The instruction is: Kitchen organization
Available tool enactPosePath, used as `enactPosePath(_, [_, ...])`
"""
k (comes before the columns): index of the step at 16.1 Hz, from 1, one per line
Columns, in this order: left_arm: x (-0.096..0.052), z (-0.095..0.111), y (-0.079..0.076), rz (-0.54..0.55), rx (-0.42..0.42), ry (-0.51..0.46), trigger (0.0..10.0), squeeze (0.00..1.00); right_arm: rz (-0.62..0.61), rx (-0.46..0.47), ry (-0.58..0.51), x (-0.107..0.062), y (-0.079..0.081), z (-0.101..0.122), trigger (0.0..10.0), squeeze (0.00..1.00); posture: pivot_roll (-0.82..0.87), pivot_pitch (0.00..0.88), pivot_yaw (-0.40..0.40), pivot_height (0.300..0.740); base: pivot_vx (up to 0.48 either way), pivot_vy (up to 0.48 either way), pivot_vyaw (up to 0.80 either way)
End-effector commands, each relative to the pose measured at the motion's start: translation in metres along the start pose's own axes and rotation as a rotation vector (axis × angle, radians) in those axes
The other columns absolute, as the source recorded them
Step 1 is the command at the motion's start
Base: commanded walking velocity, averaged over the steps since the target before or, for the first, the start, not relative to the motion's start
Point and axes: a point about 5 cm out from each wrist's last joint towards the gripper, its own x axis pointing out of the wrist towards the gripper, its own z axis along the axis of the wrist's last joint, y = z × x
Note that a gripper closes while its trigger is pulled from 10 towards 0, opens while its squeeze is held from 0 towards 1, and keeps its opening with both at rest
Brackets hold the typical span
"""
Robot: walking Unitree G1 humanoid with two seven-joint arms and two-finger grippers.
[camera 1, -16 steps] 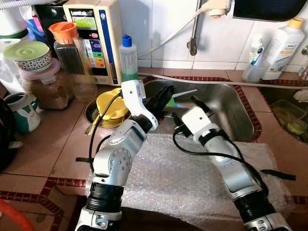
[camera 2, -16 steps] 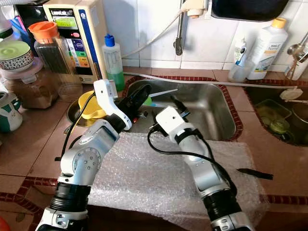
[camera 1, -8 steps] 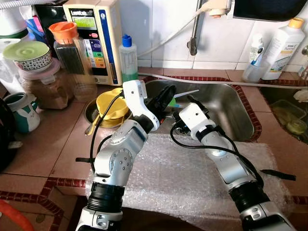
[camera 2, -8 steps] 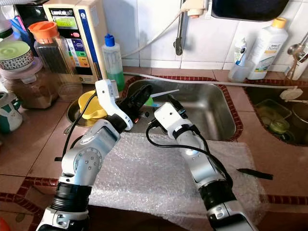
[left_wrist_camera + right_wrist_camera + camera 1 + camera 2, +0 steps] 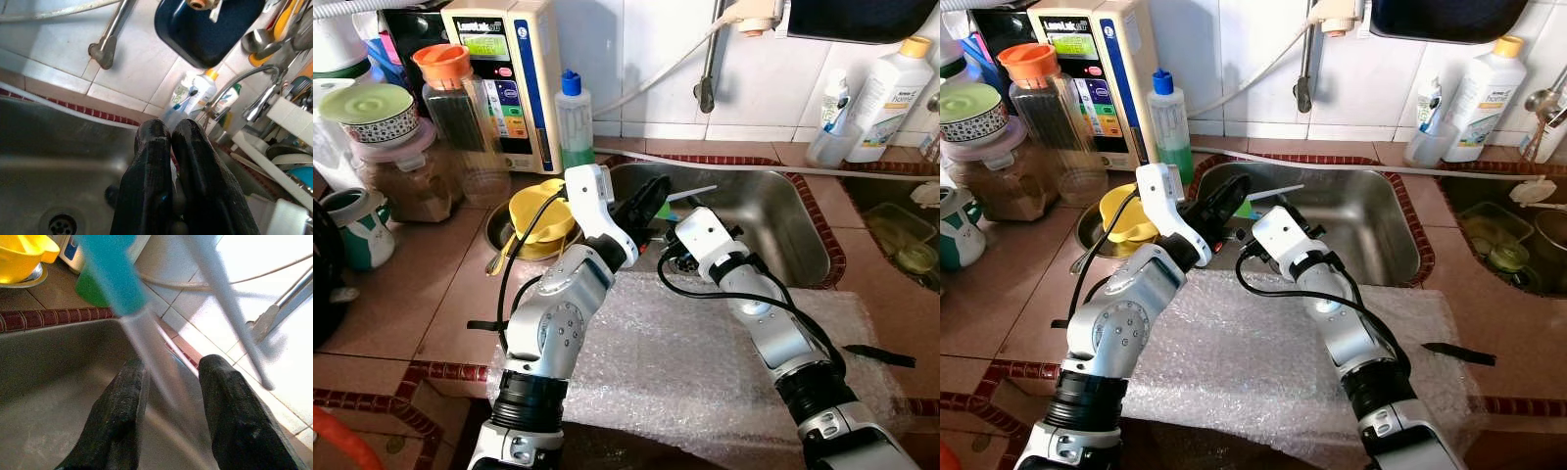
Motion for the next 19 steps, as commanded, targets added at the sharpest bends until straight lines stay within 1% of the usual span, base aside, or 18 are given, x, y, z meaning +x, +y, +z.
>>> enactPosePath(1, [0.0037, 0.0034, -0.0038, -0.018, 0.030, -0.005, 10.0, 0.00, 0.007, -0.017, -0.020, 0.0022, -0.0015, 0.0043, 0.0, 0.00, -0.03, 0.000, 0.053, 0.740, 0.000, 0.000, 0.00])
enactPosePath(4, [0.0040, 0.0026, -0.0029, -0.011, 0.039, 0.000, 10.0, 0.00, 0.023, -0.039, -0.024, 0.0024, 0.0004, 0.0047, 0.0, 0.00, -0.03, 0.000, 0.053, 0.740, 0.000, 0.000, 0.00])
enactPosePath(8, [0.0044, 0.0017, -0.0027, -0.011, 0.046, 0.004, 10.0, 0.00, 0.022, -0.037, -0.028, 0.0028, 0.0005, 0.0042, 0.0, 0.00, -0.03, 0.000, 0.052, 0.740, 0.000, 0.000, 0.00])
enactPosePath(9, [0.0045, 0.0013, -0.0023, -0.009, 0.041, 0.003, 10.0, 0.04, 0.023, -0.037, -0.030, 0.0027, 0.0011, 0.0042, 0.0, 0.00, -0.03, 0.000, 0.053, 0.740, 0.000, 0.000, 0.00])
enactPosePath(10, [0.0043, 0.0010, -0.0022, -0.009, 0.037, 0.000, 10.0, 0.67, 0.023, -0.037, -0.032, 0.0024, 0.0014, 0.0043, 0.0, 0.00, -0.04, 0.000, 0.055, 0.740, 0.000, 0.000, 0.00])
enactPosePath(11, [0.0040, 0.0007, -0.0021, -0.008, 0.036, -0.001, 10.0, 0.71, 0.022, -0.036, -0.033, 0.0020, 0.0017, 0.0042, 0.0, 0.00, -0.04, 0.000, 0.055, 0.740, 0.000, 0.000, 0.00])
enactPosePath(12, [0.0038, -0.0001, -0.0018, -0.007, 0.032, 0.001, 10.0, 0.83, 0.022, -0.036, -0.034, 0.0018, 0.0017, 0.0041, 0.0, 0.00, -0.04, 0.000, 0.055, 0.740, 0.000, 0.000, 0.00])
enactPosePath(13, [0.0038, -0.0005, -0.0017, -0.006, 0.031, 0.002, 10.0, 0.99, 0.022, -0.037, -0.034, 0.0018, 0.0016, 0.0042, 0.0, 0.00, -0.04, 0.000, 0.055, 0.740, 0.000, 0.000, 0.00])
enactPosePath(19, [0.0044, -0.0010, -0.0011, 0.001, 0.027, 0.000, 10.0, 1.00, 0.015, -0.041, -0.042, 0.0024, -0.0007, 0.0057, 0.0, 0.00, -0.04, 0.000, 0.053, 0.740, 0.000, 0.000, 0.00])
